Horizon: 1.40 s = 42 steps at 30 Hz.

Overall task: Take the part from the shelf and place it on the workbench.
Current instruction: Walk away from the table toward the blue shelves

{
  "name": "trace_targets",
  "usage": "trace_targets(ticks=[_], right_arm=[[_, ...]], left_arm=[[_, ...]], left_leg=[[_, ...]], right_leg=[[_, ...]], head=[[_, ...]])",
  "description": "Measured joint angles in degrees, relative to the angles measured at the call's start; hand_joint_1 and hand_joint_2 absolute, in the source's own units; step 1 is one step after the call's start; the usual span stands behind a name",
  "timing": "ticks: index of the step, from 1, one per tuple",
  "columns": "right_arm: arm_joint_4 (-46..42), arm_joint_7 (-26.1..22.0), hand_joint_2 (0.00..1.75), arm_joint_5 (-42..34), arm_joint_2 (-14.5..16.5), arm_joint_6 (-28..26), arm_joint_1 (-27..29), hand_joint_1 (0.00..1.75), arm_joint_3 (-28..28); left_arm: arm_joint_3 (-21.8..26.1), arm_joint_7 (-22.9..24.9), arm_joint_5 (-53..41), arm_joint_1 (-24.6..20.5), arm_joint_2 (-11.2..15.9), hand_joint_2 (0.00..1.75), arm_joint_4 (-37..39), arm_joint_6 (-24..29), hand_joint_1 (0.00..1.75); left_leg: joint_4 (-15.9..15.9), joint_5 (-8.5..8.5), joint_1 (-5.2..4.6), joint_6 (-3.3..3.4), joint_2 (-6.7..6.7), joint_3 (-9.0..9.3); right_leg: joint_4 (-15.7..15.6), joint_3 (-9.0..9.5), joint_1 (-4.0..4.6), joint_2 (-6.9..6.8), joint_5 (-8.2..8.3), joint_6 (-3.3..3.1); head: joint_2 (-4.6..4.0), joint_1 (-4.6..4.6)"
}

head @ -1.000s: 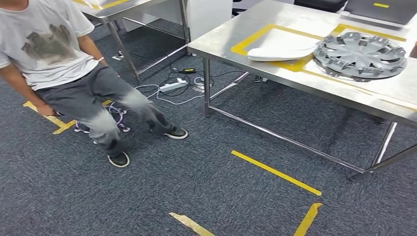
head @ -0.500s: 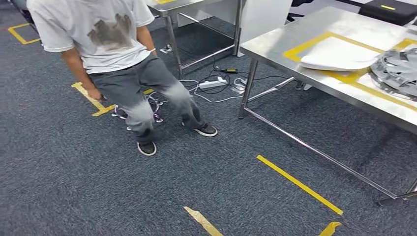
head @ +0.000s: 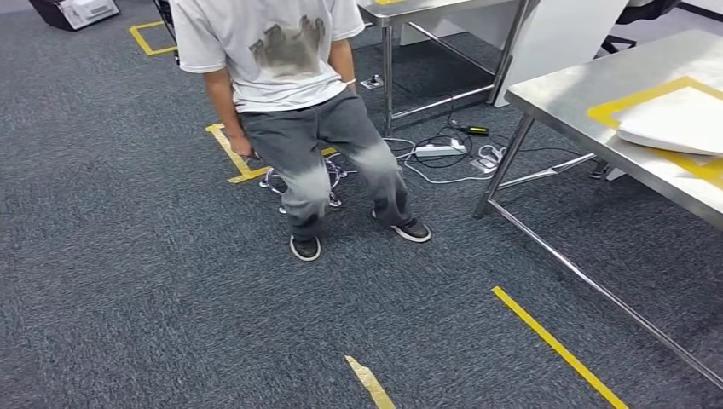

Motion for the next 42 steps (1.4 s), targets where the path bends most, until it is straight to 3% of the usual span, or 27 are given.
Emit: trace_targets(ticks=[1,3,5,7,8,9,11,13,14,16,18,20,21,22,23,24,25,27,29,31,33,35,37,38,39,40,42], right_arm=[[-0.01,-0.1,0.0,0.07,0.02,0.09,-0.02,0.0,0.0],[-0.02,-0.33,0.0,0.15,0.07,0.21,-0.03,0.0,0.0],[-0.02,-0.53,0.0,0.18,0.1,0.31,0.07,0.0,0.0],[-0.01,-0.67,0.0,0.16,0.09,0.31,0.21,0.0,-0.01],[0.0,-0.73,0.0,0.15,0.09,0.29,0.22,0.0,-0.01],[0.0,-0.77,0.0,0.14,0.09,0.26,0.2,0.0,-0.01],[0.0,-0.81,0.0,0.14,0.1,0.2,0.17,0.0,-0.01],[0.0,-0.85,0.0,0.14,0.09,0.13,0.18,0.0,-0.01],[0.0,-0.87,0.0,0.14,0.09,0.11,0.18,0.0,-0.01],[0.0,-0.97,0.0,0.17,0.08,-0.08,0.1,0.0,-0.01],[0.0,-1.46,0.0,0.2,0.08,-0.36,-0.02,0.0,-0.01],[0.0,-1.99,0.0,0.22,0.08,-0.57,-0.08,0.0,-0.01],[0.0,-2.14,0.0,0.26,0.08,-0.67,-0.11,0.0,-0.01],[0.0,-2.24,0.0,0.32,0.08,-0.77,-0.14,0.0,-0.01],[0.0,-2.33,0.0,0.41,0.07,-0.86,-0.17,0.0,0.0],[0.0,-2.42,0.0,0.5,0.07,-0.89,-0.19,0.0,0.01],[0.0,-2.46,0.0,0.6,0.07,-0.88,-0.19,0.0,0.02],[0.0,-2.39,0.0,0.78,0.07,-0.65,-0.15,0.0,0.08],[0.0,-2.16,0.0,1.0,0.09,-0.38,-0.18,0.0,0.25],[-0.01,-2.01,0.0,1.15,0.15,-0.29,-0.22,0.0,0.38],[-0.02,-2.02,0.0,1.19,0.25,-0.29,-0.21,0.0,0.41],[-0.02,-2.04,0.0,1.2,0.32,-0.29,-0.08,0.0,0.43],[-0.02,-2.03,0.0,1.24,0.32,-0.32,0.1,0.0,0.45],[-0.02,-2.02,0.0,1.25,0.31,-0.35,0.15,0.0,0.45],[-0.02,-2.01,0.0,1.26,0.31,-0.42,0.16,0.0,0.46],[-0.02,-1.99,0.0,1.23,0.31,-0.51,0.16,0.0,0.46],[-0.02,-1.91,0.0,1.13,0.31,-0.67,0.15,0.0,0.45]], left_arm=[[-0.05,0.05,-0.02,0.09,0.1,0.0,0.01,-0.1,0.0],[-0.1,0.13,-0.02,0.08,0.28,0.0,0.02,-0.26,0.0],[-0.16,0.06,-0.05,-0.09,0.38,0.0,0.02,-0.37,0.0],[-0.24,-0.02,-0.09,-0.06,0.39,0.0,0.02,-0.49,0.0],[-0.28,-0.02,-0.09,0.04,0.38,0.0,0.02,-0.51,0.0],[-0.32,-0.01,-0.09,0.17,0.38,0.0,0.02,-0.54,0.0],[-0.44,0.02,-0.09,0.3,0.37,0.0,0.02,-0.52,0.0],[-0.54,0.02,-0.12,0.21,0.33,0.0,0.02,-0.5,0.0],[-0.56,0.02,-0.13,0.22,0.33,0.0,0.02,-0.46,0.0],[-0.57,0.0,-0.12,0.48,0.36,0.0,0.02,-0.38,0.0],[-0.57,-0.02,-0.09,0.62,0.33,0.0,0.02,-0.37,0.0],[-0.57,-0.02,-0.08,0.49,0.23,0.0,0.02,-0.41,0.0],[-0.56,-0.02,-0.07,0.43,0.2,0.0,0.02,-0.48,0.0],[-0.56,-0.02,-0.08,0.41,0.19,0.0,0.02,-0.62,0.0],[-0.56,-0.02,-0.08,0.44,0.2,0.0,0.02,-0.77,0.0],[-0.56,-0.02,-0.09,0.47,0.21,0.0,0.02,-0.89,0.0],[-0.56,-0.02,-0.12,0.48,0.19,0.0,0.02,-0.97,0.0],[-0.56,-0.11,-0.2,0.4,0.13,0.0,0.02,-1.05,0.0],[-0.56,-0.41,-0.25,0.34,0.18,0.0,0.02,-1.23,0.0],[-0.56,-0.73,-0.25,0.47,0.36,0.0,0.02,-1.38,0.0],[-0.56,-0.86,-0.25,0.57,0.52,0.0,0.02,-1.41,0.0],[-0.56,-0.89,-0.25,0.39,0.61,0.0,0.02,-1.41,0.0],[-0.56,-0.9,-0.24,0.27,0.66,0.0,0.02,-1.4,0.0],[-0.56,-0.92,-0.13,0.33,0.71,0.0,0.02,-1.36,0.0],[-0.52,-0.96,0.32,0.44,0.77,0.0,0.02,-1.2,0.0],[-0.33,-1.06,1.22,0.55,0.83,0.0,0.02,-0.92,0.0],[0.89,-1.46,4.41,0.54,0.9,0.0,0.02,-0.04,0.0]], left_leg=[[0.21,-0.14,0.02,-0.34,0.16,-0.18],[3.13,-2.02,-0.13,-0.96,2.37,-1.52],[10.22,-5.59,-0.1,-1.47,5.29,-4.82],[15.78,-7.26,0.15,-1.8,6.32,-7.43],[15.78,-6.54,0.28,-1.88,6.55,-7.38],[13.35,-4.77,0.39,-1.88,6.84,-6.13],[5.39,-1.2,0.23,-1.65,8.82,-2.15],[0.65,-0.12,-0.15,-1.09,10.65,0.02],[0.31,-0.41,-0.36,-0.8,10.81,0.0],[0.15,-0.26,-0.22,-0.15,9.69,-0.23],[-0.09,0.0,0.09,0.49,8.62,-0.21],[-0.13,0.2,0.21,0.93,7.45,-0.32],[-0.12,0.25,0.17,1.06,6.8,-0.39],[-0.1,0.27,0.12,1.13,6.07,-0.42],[-0.08,0.28,0.07,1.15,5.3,-0.39],[-0.04,0.28,0.05,1.15,4.53,-0.34],[0.02,0.27,0.05,1.13,3.66,-0.27],[0.29,0.21,0.02,0.9,2.07,-0.37],[0.5,0.33,0.1,0.27,0.78,-0.95],[0.55,0.55,0.26,-0.52,-0.09,-1.45],[2.04,-0.42,0.12,-1.15,1.83,-2.17],[7.6,-3.51,0.02,-1.68,5.03,-4.71],[14.61,-6.34,0.28,-2.11,6.21,-7.98],[16.17,-6.47,0.41,-2.24,6.39,-8.68],[15.55,-5.5,0.53,-2.3,6.57,-8.3],[12.77,-3.65,0.59,-2.28,6.92,-6.85],[5.13,-0.5,0.31,-2.01,9.3,-2.95]], right_leg=[[-0.12,0.03,-0.07,-0.66,0.12,-0.22],[-0.46,0.27,-0.28,-2.22,0.23,-0.8],[-0.53,0.39,-0.27,-4.03,0.09,-1.2],[-0.51,0.46,-0.19,-5.81,-0.08,-1.27],[-0.5,0.53,-0.18,-6.55,-0.16,-1.23],[-0.5,0.68,-0.18,-7.21,-0.26,-1.14],[-0.48,1.08,-0.04,-8.4,-0.55,-0.75],[-0.4,1.27,0.3,-9.45,-0.83,-0.22],[-0.41,1.33,0.47,-9.95,-0.91,0.03],[-0.44,1.41,0.44,-10.52,-1.16,0.56],[1.5,0.58,0.27,-8.28,-2.8,1.15],[8.38,-2.58,0.18,-5.23,-6.49,1.4],[12.48,-4.56,0.18,-4.63,-8.15,1.41],[15.64,-6.21,0.19,-4.36,-8.99,1.39],[16.62,-6.9,0.2,-4.25,-8.55,1.32],[15.45,-6.59,0.19,-4.11,-7.08,1.21],[12.12,-5.26,0.18,-3.68,-4.73,1.03],[4.39,-2.02,-0.01,-1.2,-1.21,0.58],[0.67,-0.24,-0.1,0.57,-0.55,0.28],[0.22,0.15,-0.08,-0.25,-0.58,-0.04],[-0.2,0.43,-0.24,-1.67,-0.4,-0.64],[-0.39,0.76,-0.28,-3.48,-0.51,-1.16],[-0.36,0.95,-0.16,-5.4,-0.78,-1.37],[-0.35,1.06,-0.13,-6.27,-0.92,-1.38],[-0.34,1.22,-0.12,-7.05,-1.07,-1.33],[-0.34,1.46,-0.12,-7.74,-1.24,-1.22],[-0.31,1.92,0.06,-8.96,-1.71,-0.78]], head=[[0.0,-0.02],[-0.01,-0.36],[-0.01,-0.69],[-0.01,-0.7],[-0.01,-0.7],[-0.01,-0.7],[-0.01,-0.71],[0.0,-0.64],[0.0,-0.57],[-0.01,-0.5],[-0.01,-0.31],[-0.01,-0.02],[-0.01,0.03],[-0.01,0.02],[-0.01,0.02],[-0.01,0.01],[-0.01,0.02],[-0.01,0.02],[-0.01,-0.02],[-0.01,-0.05],[-0.01,-0.27],[-0.01,-0.59],[-0.01,-0.7],[-0.01,-0.69],[-0.01,-0.71],[-0.01,-0.71],[-0.01,-0.72]])
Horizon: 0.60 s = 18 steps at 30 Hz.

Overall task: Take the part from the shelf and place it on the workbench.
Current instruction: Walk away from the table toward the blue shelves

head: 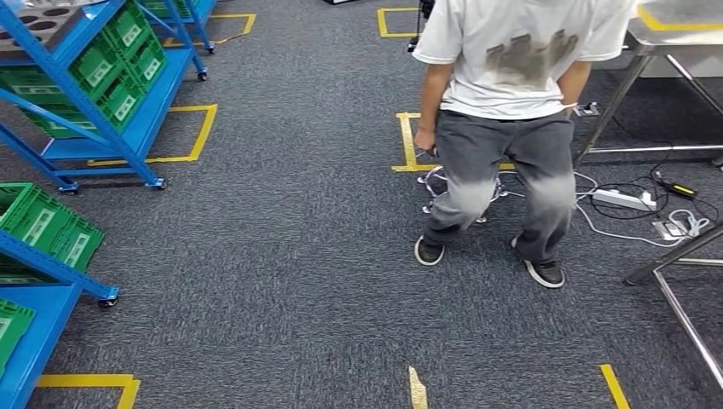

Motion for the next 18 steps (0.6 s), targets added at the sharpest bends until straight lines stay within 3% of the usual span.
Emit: trace_targets(ticks=[2,4,5,7,9,11,12,13,15,16,18], right_arm=[[0.01,0.12,0.0,-0.05,-0.01,-0.08,0.0,0.0,0.0],[0.02,0.2,0.0,-0.03,-0.01,-0.09,-0.09,0.0,0.01],[0.02,0.23,0.0,-0.02,-0.01,-0.07,-0.17,0.0,0.01],[0.02,0.18,0.0,-0.02,-0.01,-0.01,-0.37,0.0,0.01],[0.02,0.06,0.0,-0.04,-0.01,0.04,-0.45,0.0,0.01],[0.02,0.03,0.0,-0.07,-0.01,0.08,-0.49,0.0,0.01],[0.02,0.06,0.0,-0.09,-0.02,0.09,-0.5,0.0,0.01],[0.02,0.1,0.0,-0.1,-0.02,0.11,-0.49,0.0,0.01],[0.02,0.17,0.0,-0.13,-0.03,0.19,-0.43,0.0,0.01],[0.02,0.17,0.0,-0.15,-0.02,0.23,-0.37,0.0,0.01],[0.02,0.17,0.0,-0.2,0.0,0.26,-0.28,0.0,0.01]], left_arm=[[1.79,-0.37,2.4,-0.24,0.0,0.0,0.0,0.64,0.0],[2.97,-0.45,2.87,-0.24,0.06,0.0,0.0,0.89,0.0],[3.36,-0.43,2.89,-0.13,0.05,0.0,0.0,1.01,0.0],[3.95,-0.26,2.9,-0.09,-0.12,0.0,0.0,1.22,0.0],[4.35,0.06,2.9,-0.24,-0.44,0.0,0.0,1.35,0.0],[4.7,0.31,2.92,-0.31,-0.64,0.0,0.0,1.38,0.0],[4.87,0.35,2.93,-0.29,-0.68,0.0,0.0,1.33,0.0],[5.03,0.35,2.93,-0.27,-0.69,0.0,0.0,1.23,0.0],[5.26,0.16,2.93,-0.28,-0.73,0.0,0.0,1.06,0.0],[5.33,0.03,2.93,-0.33,-0.75,0.0,0.0,1.03,0.0],[5.46,-0.16,2.93,-0.35,-0.81,0.0,0.0,1.1,0.0]], left_leg=[[-3.88,0.59,-0.46,0.72,1.98,1.86],[-4.09,0.35,-0.65,1.56,1.26,1.73],[-4.23,0.42,-0.58,1.89,0.6,1.72],[-4.53,0.66,-0.3,2.57,-0.67,1.78],[-4.6,0.75,-0.19,3.02,-2.02,1.7],[-4.58,0.71,-0.26,3.18,-3.52,1.71],[-4.56,0.7,-0.28,3.19,-4.36,1.8],[-4.55,0.68,-0.29,3.18,-5.25,1.92],[-4.49,0.63,-0.33,3.01,-6.98,2.1],[-4.37,0.61,-0.36,2.83,-7.72,2.02],[-4.28,0.79,-0.25,2.18,-8.9,1.51]], right_leg=[[0.03,0.35,0.37,-1.08,-0.49,0.64],[-0.11,0.84,0.54,-2.23,-0.78,1.24],[0.01,0.9,0.46,-1.86,-1.1,1.55],[2.79,-0.3,0.23,1.07,-3.14,2.06],[10.25,-4.04,0.12,4.1,-6.72,2.2],[16.46,-7.48,0.16,4.7,-8.4,2.17],[16.58,-7.91,0.17,4.79,-7.48,2.09],[14.42,-7.28,0.16,4.99,-5.46,1.96],[6.93,-4.45,0.06,6.9,-0.86,1.57],[3.63,-3.15,-0.06,8.16,0.35,1.38],[1.0,-1.88,-0.11,9.65,0.47,1.17]], head=[[0.01,0.05],[0.01,0.09],[0.0,0.15],[0.0,0.42],[0.0,0.7],[0.0,0.71],[0.0,0.71],[0.0,0.71],[0.0,0.7],[0.0,0.69],[0.0,0.66]])
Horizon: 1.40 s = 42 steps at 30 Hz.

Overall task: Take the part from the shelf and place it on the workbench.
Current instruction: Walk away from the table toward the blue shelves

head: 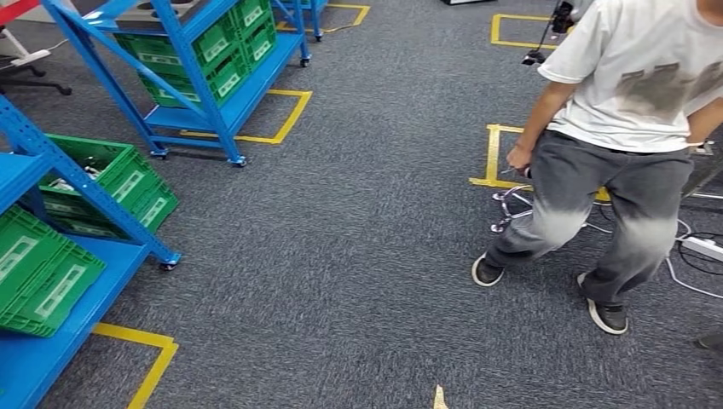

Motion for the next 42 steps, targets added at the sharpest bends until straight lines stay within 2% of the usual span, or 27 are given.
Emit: trace_targets(ticks=[2,4,6,8,9,10,11,13,15,17,18,20,21,22,23,24,25,26,28,30,32,33,35,37,39,40,42], right_arm=[[-0.01,0.21,0.0,-0.01,0.07,-0.05,0.02,0.0,0.0],[-0.01,0.53,0.0,-0.01,0.22,-0.19,0.02,0.0,0.0],[0.0,0.6,0.0,-0.01,0.37,-0.33,0.18,0.0,0.0],[0.01,0.63,0.0,-0.03,0.41,-0.42,0.4,0.0,-0.01],[0.01,0.67,0.0,-0.04,0.41,-0.44,0.45,0.0,-0.01],[0.02,0.71,0.0,-0.04,0.41,-0.45,0.46,0.0,-0.02],[0.02,0.75,0.0,-0.04,0.41,-0.44,0.47,0.0,-0.02],[0.03,0.89,0.0,-0.02,0.41,-0.45,0.5,0.0,-0.03],[0.05,1.13,0.0,0.04,0.41,-0.49,0.52,0.0,-0.04],[0.07,1.3,0.0,0.09,0.41,-0.56,0.43,0.0,-0.06],[0.07,1.33,0.0,0.11,0.4,-0.59,0.37,0.0,-0.05],[0.07,1.28,0.0,0.13,0.42,-0.64,0.2,0.0,-0.04],[0.07,1.23,0.0,0.14,0.42,-0.64,0.12,0.0,-0.03],[0.07,1.18,0.0,0.14,0.43,-0.66,0.03,0.0,-0.02],[0.07,1.12,0.0,0.14,0.42,-0.67,-0.06,0.0,-0.02],[0.07,1.05,0.0,0.13,0.42,-0.69,-0.13,0.0,-0.02],[0.07,0.99,0.0,0.11,0.41,-0.72,-0.2,0.0,-0.02],[0.07,0.97,0.0,0.09,0.41,-0.7,-0.23,0.0,-0.02],[0.07,1.02,0.0,0.05,0.42,-0.62,-0.13,0.0,0.03],[0.07,1.14,0.0,0.02,0.47,-0.51,0.0,0.0,0.14],[0.05,1.19,0.0,-0.02,0.54,-0.47,0.0,0.0,0.22],[0.04,1.18,0.0,-0.05,0.58,-0.48,0.0,0.0,0.24],[0.02,1.19,0.0,-0.12,0.68,-0.54,0.02,0.0,0.25],[0.03,1.22,0.0,-0.16,0.73,-0.64,0.22,0.0,0.24],[0.05,1.3,0.0,-0.13,0.72,-0.72,0.34,0.0,0.23],[0.06,1.36,0.0,-0.09,0.72,-0.74,0.34,0.0,0.24],[0.07,1.5,0.0,0.03,0.71,-0.79,0.35,0.0,0.25]], left_arm=[[0.16,-0.02,-0.02,0.2,-0.06,0.0,0.0,0.09,0.0],[0.28,-0.02,-0.04,0.32,-0.1,0.0,0.0,0.17,0.0],[0.37,-0.02,0.09,0.14,-0.13,0.0,0.0,0.2,0.0],[0.65,-0.03,0.33,0.04,-0.15,0.0,0.0,0.19,0.0],[0.8,-0.04,0.43,0.1,-0.16,0.0,0.0,0.17,0.0],[0.95,-0.06,0.44,0.19,-0.16,0.0,0.0,0.15,0.0],[1.05,-0.08,0.43,0.27,-0.15,0.0,0.0,0.17,0.0],[1.22,-0.16,0.43,0.19,-0.14,0.0,0.0,0.35,0.0],[1.27,-0.25,0.43,-0.01,-0.19,0.0,0.0,0.57,0.0],[1.29,-0.28,0.43,0.06,-0.21,0.0,0.0,0.67,0.0],[1.31,-0.28,0.43,0.19,-0.21,0.0,0.0,0.69,0.0],[1.39,-0.28,0.43,0.24,-0.24,0.0,0.0,0.7,0.0],[1.44,-0.28,0.43,0.17,-0.28,0.0,0.0,0.7,0.0],[1.49,-0.28,0.44,0.07,-0.31,0.0,0.0,0.69,0.0],[1.56,-0.28,0.54,0.0,-0.33,0.0,0.0,0.67,0.0],[1.63,-0.26,0.74,-0.01,-0.33,0.0,0.0,0.64,0.0],[1.73,-0.23,1.09,0.0,-0.31,0.0,0.0,0.62,0.0],[1.9,-0.22,1.57,0.01,-0.31,0.0,0.0,0.62,0.0],[2.67,-0.33,2.57,-0.04,-0.39,0.0,0.0,0.62,0.0],[3.63,-0.45,3.26,-0.16,-0.54,0.0,0.0,0.64,0.0],[4.23,-0.46,3.76,-0.07,-0.63,0.0,0.0,0.62,0.0],[4.54,-0.48,4.2,0.05,-0.65,0.0,0.0,0.6,0.0],[5.42,-0.63,5.43,0.1,-0.71,0.0,0.0,0.47,0.0],[6.45,-0.95,6.66,-0.08,-0.78,0.0,0.0,0.25,0.0],[7.53,-1.38,7.97,-0.12,-0.82,0.0,0.0,-0.02,0.0],[8.12,-1.57,8.66,-0.06,-0.83,0.0,0.0,-0.16,0.0],[9.34,-2.03,9.89,0.03,-0.83,0.0,0.0,-0.35,0.0]], left_leg=[[0.0,0.18,0.24,-0.74,-0.79,-0.4],[1.93,-1.07,0.1,-1.43,1.51,-1.23],[8.05,-4.3,0.04,-2.07,4.91,-4.04],[14.8,-6.87,0.31,-2.51,5.93,-7.28],[15.94,-6.74,0.44,-2.62,6.09,-7.82],[14.82,-5.52,0.52,-2.66,6.3,-7.25],[11.71,-3.52,0.54,-2.59,6.84,-5.67],[4.17,-0.53,0.2,-2.15,9.2,-1.83],[0.75,-0.23,-0.24,-1.41,10.61,-0.19],[0.6,-0.41,-0.27,-0.64,9.64,-0.33],[0.48,-0.34,-0.16,-0.28,9.02,-0.35],[0.17,-0.05,0.14,0.4,7.85,-0.29],[0.14,0.0,0.16,0.59,7.27,-0.32],[0.14,0.01,0.14,0.73,6.58,-0.34],[0.14,-0.01,0.1,0.79,5.82,-0.3],[0.15,-0.03,0.05,0.81,5.04,-0.22],[0.16,-0.05,0.02,0.82,4.21,-0.11],[0.16,-0.06,0.0,0.8,3.37,0.02],[0.3,-0.15,-0.08,0.62,1.73,0.07],[0.56,-0.09,-0.09,0.09,0.33,-0.39],[0.56,0.2,0.13,-0.7,-0.85,-0.95],[0.76,0.12,0.18,-1.04,-0.54,-1.13],[3.41,-1.61,0.09,-1.62,1.97,-2.32],[9.85,-5.13,0.15,-2.1,4.94,-5.21],[15.4,-7.14,0.4,-2.46,5.84,-7.64],[15.64,-6.66,0.49,-2.55,6.04,-7.61],[9.91,-3.17,0.56,-2.52,7.18,-4.41]], right_leg=[[-0.47,0.49,-0.03,-1.01,0.06,-0.34],[-0.93,0.92,-0.2,-2.45,0.28,-0.98],[-1.14,1.32,-0.2,-4.28,0.14,-1.49],[-1.12,1.54,-0.13,-6.2,-0.15,-1.68],[-1.11,1.66,-0.12,-7.07,-0.3,-1.66],[-1.1,1.85,-0.12,-7.81,-0.47,-1.58],[-1.1,2.13,-0.12,-8.48,-0.67,-1.43],[-1.02,2.52,0.09,-9.67,-1.28,-0.83],[-0.98,2.61,0.46,-10.84,-1.87,-0.19],[-1.11,3.14,0.61,-11.86,-2.17,0.28],[-0.84,3.25,0.54,-11.34,-2.6,0.54],[2.71,1.74,0.37,-8.45,-4.88,0.91],[6.25,-0.02,0.32,-6.68,-6.57,0.98],[10.42,-2.19,0.31,-5.68,-8.1,0.99],[13.96,-4.25,0.33,-5.18,-8.96,0.97],[15.79,-5.62,0.35,-4.97,-8.75,0.91],[15.64,-6.14,0.37,-4.84,-7.42,0.82],[13.33,-5.65,0.35,-4.53,-5.12,0.68],[6.23,-3.41,0.2,-2.38,-0.52,0.31],[1.49,-1.51,0.05,-0.41,0.71,-0.01],[0.45,-0.8,0.11,-0.8,0.28,-0.45],[0.28,-0.68,0.12,-1.43,0.47,-0.79],[-0.2,-0.33,0.04,-2.95,0.71,-1.42],[-0.31,-0.11,0.17,-4.72,0.61,-1.77],[-0.29,-0.01,0.29,-6.56,0.42,-1.9],[-0.28,0.07,0.31,-7.37,0.32,-1.89],[-0.28,0.43,0.31,-8.84,0.06,-1.67]], head=[[0.01,0.0],[0.01,-0.2],[0.0,-0.45],[0.0,-0.52],[0.0,-0.52],[0.0,-0.54],[0.0,-0.54],[0.0,-0.57],[0.01,-0.49],[0.01,-0.37],[0.01,-0.26],[0.01,0.05],[0.01,0.25],[0.01,0.34],[0.0,0.37],[0.0,0.35],[0.0,0.35],[0.0,0.34],[0.0,0.35],[0.0,0.31],[0.01,0.29],[0.01,0.24],[0.0,0.0],[0.0,-0.22],[0.0,-0.22],[0.0,-0.22],[0.0,-0.24]])
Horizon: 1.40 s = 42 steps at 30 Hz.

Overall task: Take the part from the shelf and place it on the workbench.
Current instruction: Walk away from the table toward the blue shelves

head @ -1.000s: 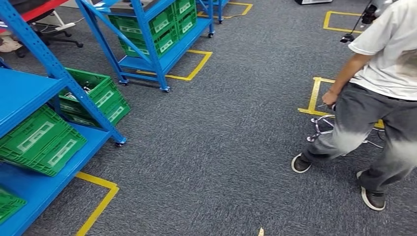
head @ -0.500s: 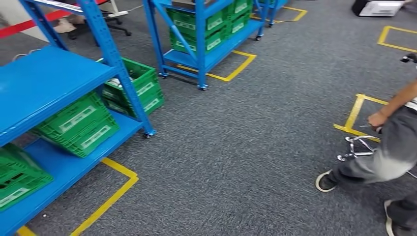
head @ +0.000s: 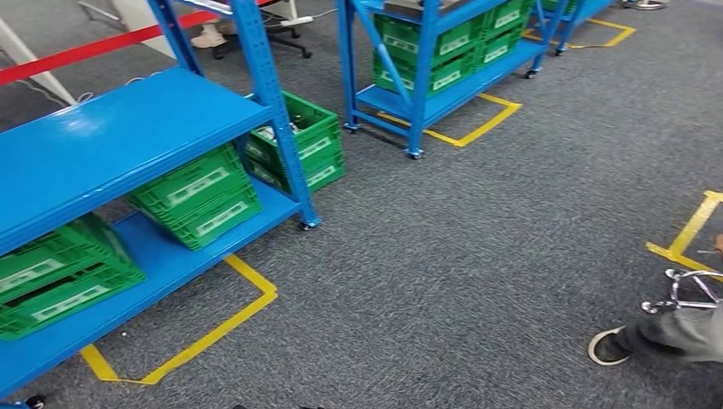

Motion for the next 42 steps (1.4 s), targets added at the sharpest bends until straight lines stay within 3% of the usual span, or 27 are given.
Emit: trace_targets(ticks=[2,3,4,6,8,10,12,13,14,15,17,19,21,23,25,27,28,29,30,32,34,36,37,39,40,42], right_arm=[[0.01,0.1,0.0,0.08,-0.03,-0.08,0.06,0.0,0.01],[0.02,0.14,0.0,0.1,-0.05,-0.11,0.09,0.0,0.02],[0.02,0.16,0.0,0.11,-0.07,-0.15,0.1,0.0,0.02],[0.03,0.23,0.0,0.15,-0.09,-0.16,-0.03,0.0,0.04],[0.03,0.26,0.0,0.24,-0.09,-0.13,-0.21,0.0,0.09],[0.02,0.21,0.0,0.29,-0.08,-0.09,-0.38,0.0,0.13],[0.02,0.13,0.0,0.35,-0.09,-0.04,-0.6,0.0,0.14],[0.02,0.16,0.0,0.41,-0.1,-0.02,-0.7,0.0,0.14],[0.02,0.21,0.0,0.49,-0.1,0.05,-0.77,0.0,0.14],[0.02,0.32,0.0,0.59,-0.1,0.18,-0.76,0.0,0.16],[0.02,0.46,0.0,0.75,-0.09,0.46,-0.6,0.0,0.26],[0.02,0.47,0.0,0.83,-0.07,0.67,-0.51,0.0,0.47],[0.01,0.46,0.0,0.83,-0.03,0.76,-0.54,0.0,0.64],[-0.01,0.45,0.0,0.77,0.03,0.76,-0.49,0.0,0.68],[-0.02,0.44,0.0,0.74,0.04,0.79,-0.31,0.0,0.68],[-0.01,0.46,0.0,0.73,0.01,0.81,-0.18,0.0,0.67],[0.0,0.47,0.0,0.72,-0.02,0.81,-0.17,0.0,0.67],[0.0,0.49,0.0,0.72,-0.03,0.81,-0.17,0.0,0.67],[0.0,0.52,0.0,0.71,-0.04,0.81,-0.15,0.0,0.67],[0.01,0.57,0.0,0.71,-0.07,0.8,-0.07,0.0,0.66],[0.03,0.61,0.0,0.69,-0.15,0.79,0.02,0.0,0.66],[0.04,0.65,0.0,0.69,-0.22,0.76,-0.05,0.0,0.66],[0.04,0.66,0.0,0.71,-0.24,0.76,-0.12,0.0,0.66],[0.04,0.52,0.0,0.74,-0.23,0.76,-0.3,0.0,0.68],[0.03,0.43,0.0,0.75,-0.23,0.78,-0.39,0.0,0.69],[0.02,0.29,0.0,0.75,-0.25,0.76,-0.64,0.0,0.69]], left_arm=[[1.04,-0.49,0.7,-0.18,-0.1,0.0,0.0,-0.1,0.0],[1.44,-0.57,0.8,-0.28,-0.18,0.0,0.0,-0.16,0.0],[1.73,-0.47,0.78,-0.31,-0.25,0.0,0.0,-0.21,0.0],[2.14,-0.01,0.7,-0.18,-0.33,0.0,0.0,-0.31,0.0],[2.36,0.42,0.61,-0.14,-0.36,0.0,0.0,-0.42,0.0],[2.42,0.57,0.55,-0.31,-0.43,0.0,0.0,-0.51,0.0],[2.43,0.64,0.41,-0.4,-0.53,0.0,0.0,-0.62,0.0],[2.45,0.67,0.34,-0.36,-0.56,0.0,0.0,-0.66,0.0],[2.47,0.69,0.26,-0.33,-0.57,0.0,0.0,-0.69,0.0],[2.5,0.68,0.19,-0.31,-0.6,0.0,0.0,-0.73,0.0],[2.54,0.67,-0.04,-0.4,-0.7,0.0,0.0,-0.81,0.0],[2.56,0.81,-0.28,-0.45,-0.77,0.0,0.0,-0.85,0.0],[2.63,1.07,-0.42,-0.28,-0.77,0.0,0.0,-0.92,0.0],[2.7,1.41,-0.46,-0.14,-0.75,0.0,0.0,-1.0,0.0],[2.75,1.64,-0.46,-0.27,-0.74,0.0,0.0,-1.02,0.0],[2.79,1.66,-0.45,-0.36,-0.73,0.0,0.0,-1.02,0.0],[2.82,1.66,-0.45,-0.3,-0.73,0.0,0.0,-1.03,0.0],[2.83,1.66,-0.45,-0.22,-0.72,0.0,0.0,-1.03,0.0],[2.85,1.66,-0.45,-0.15,-0.71,0.0,0.0,-1.03,0.0],[2.88,1.66,-0.45,-0.19,-0.71,0.0,0.0,-1.03,0.0],[2.9,1.66,-0.45,-0.36,-0.74,0.0,0.0,-1.03,0.0],[2.93,1.66,-0.45,-0.31,-0.74,0.0,0.0,-1.04,0.0],[2.94,1.66,-0.45,-0.23,-0.73,0.0,0.0,-1.04,0.0],[3.0,1.66,-0.45,-0.28,-0.73,0.0,0.0,-1.03,0.0],[3.02,1.66,-0.45,-0.34,-0.74,0.0,0.0,-1.02,0.0],[3.04,1.66,-0.45,-0.46,-0.76,0.0,0.0,-1.02,0.0]], left_leg=[[-6.98,2.3,-0.38,0.44,2.47,3.63],[-8.7,2.55,-0.57,0.78,3.23,4.43],[-9.22,2.33,-0.78,1.15,3.32,4.51],[-9.51,2.51,-0.71,1.93,2.04,4.45],[-9.87,2.8,-0.48,2.68,0.9,4.59],[-9.98,3.01,-0.4,3.19,-0.32,4.49],[-9.96,3.08,-0.52,3.37,-1.85,4.42],[-9.95,3.08,-0.56,3.39,-2.68,4.47],[-9.95,3.08,-0.58,3.39,-3.54,4.56],[-9.94,3.08,-0.58,3.37,-4.45,4.67],[-9.79,3.08,-0.64,3.12,-6.15,4.63],[-9.69,3.28,-0.58,2.48,-7.49,4.11],[-9.7,3.54,-0.34,1.7,-8.52,3.59],[-7.91,2.37,-0.45,1.12,-6.44,2.73],[-1.96,-1.02,-0.57,0.71,-2.77,0.07],[4.97,-3.88,-0.32,0.33,-1.4,-3.11],[6.3,-3.91,-0.19,0.21,-1.18,-3.64],[5.33,-2.82,-0.1,0.13,-0.96,-3.05],[2.22,-0.91,-0.05,0.13,-0.47,-1.39],[-5.64,2.2,-0.27,0.36,2.0,2.68],[-9.32,2.75,-0.65,0.95,3.6,4.47],[-9.56,2.61,-0.82,1.67,2.68,4.41],[-9.68,2.68,-0.77,2.0,2.08,4.41],[-9.93,2.9,-0.53,2.73,0.88,4.46],[-9.95,2.95,-0.48,3.0,0.26,4.44],[-9.95,2.96,-0.5,3.29,-1.16,4.44]], right_leg=[[0.06,0.29,0.31,-1.18,-0.41,0.53],[0.06,0.43,0.48,-1.68,-0.59,0.83],[0.02,0.57,0.64,-2.16,-0.71,1.14],[-0.09,0.91,0.57,-2.71,-1.0,1.76],[1.97,0.05,0.41,-0.47,-2.67,2.32],[8.73,-3.19,0.37,2.75,-6.17,2.49],[15.64,-6.76,0.43,3.84,-8.33,2.39],[16.56,-7.44,0.46,4.0,-7.83,2.28],[15.14,-7.01,0.46,4.18,-6.21,2.15],[11.75,-5.66,0.41,4.75,-3.84,1.99],[4.11,-2.53,0.14,7.54,-0.44,1.67],[0.62,-0.9,-0.02,9.4,0.12,1.42],[0.14,-0.47,0.0,8.43,0.24,0.94],[-0.39,-0.12,-0.05,6.79,0.51,0.25],[-0.67,0.2,0.05,4.82,0.46,-0.23],[-0.65,0.31,0.2,2.84,0.23,-0.43],[-0.64,0.39,0.24,1.95,0.11,-0.43],[-0.64,0.53,0.26,1.14,-0.03,-0.37],[-0.63,0.76,0.25,0.42,-0.2,-0.27],[-0.57,1.14,0.46,-0.8,-0.71,0.21],[-0.54,1.41,0.84,-1.83,-1.21,0.81],[-0.65,1.88,0.93,-2.74,-1.52,1.33],[-0.43,1.88,0.83,-2.23,-1.85,1.63],[2.96,0.28,0.55,0.68,-4.07,2.13],[6.59,-1.55,0.45,2.41,-5.89,2.27],[14.64,-5.67,0.43,3.81,-8.84,2.36]], head=[[0.0,0.0],[0.0,0.04],[0.0,0.06],[0.0,0.09],[0.0,0.28],[0.0,0.54],[0.0,0.57],[0.0,0.58],[0.0,0.57],[0.0,0.58],[0.0,0.57],[0.0,0.51],[0.0,0.46],[0.0,0.28],[0.0,0.06],[0.0,0.01],[0.0,0.01],[0.0,-0.01],[0.0,-0.01],[0.0,-0.04],[0.0,0.01],[0.0,0.02],[0.0,0.05],[0.01,0.29],[0.01,0.46],[0.0,0.52]])
